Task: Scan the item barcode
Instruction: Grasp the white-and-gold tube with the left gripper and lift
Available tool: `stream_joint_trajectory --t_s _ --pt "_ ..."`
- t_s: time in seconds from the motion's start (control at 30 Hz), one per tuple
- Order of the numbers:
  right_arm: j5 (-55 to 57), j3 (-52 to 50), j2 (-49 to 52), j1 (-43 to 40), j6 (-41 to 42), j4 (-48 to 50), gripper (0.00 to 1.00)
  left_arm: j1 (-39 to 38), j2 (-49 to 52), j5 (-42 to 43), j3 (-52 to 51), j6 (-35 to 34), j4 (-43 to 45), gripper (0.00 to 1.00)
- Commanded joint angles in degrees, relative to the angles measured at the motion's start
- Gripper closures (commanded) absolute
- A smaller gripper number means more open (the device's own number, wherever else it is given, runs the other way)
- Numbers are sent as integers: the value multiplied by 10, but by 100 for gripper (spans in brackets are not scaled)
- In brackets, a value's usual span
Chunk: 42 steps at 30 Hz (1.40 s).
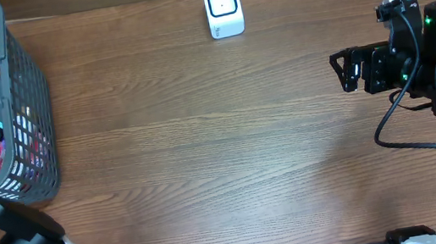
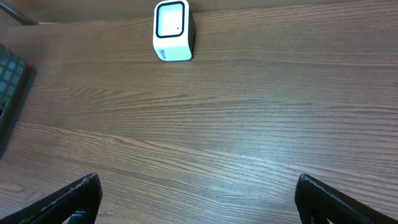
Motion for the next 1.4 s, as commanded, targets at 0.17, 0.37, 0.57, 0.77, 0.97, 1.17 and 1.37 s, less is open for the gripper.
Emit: stream_joint_trajectory --t_s 0.17,0.37,0.57,0.77,0.97,1.17,1.37 --pt "3 18 -4 2 2 2 0 -5 37 14 -2 49 5 17" --pt "3 18 -4 2 2 2 0 -12 44 40 -2 101 26 16" --pt "3 18 -4 2 2 2 0 -15 76 46 -2 102 43 17" --pt "3 18 -4 2 2 2 0 -31 115 83 -2 139 45 19" --pt "3 18 -4 2 2 2 0 -45 133 80 -2 166 54 21" --pt "3 18 -4 2 2 2 0 -46 132 58 -1 165 64 81" --pt "3 18 -4 2 2 2 0 -44 130 18 49 116 33 96"
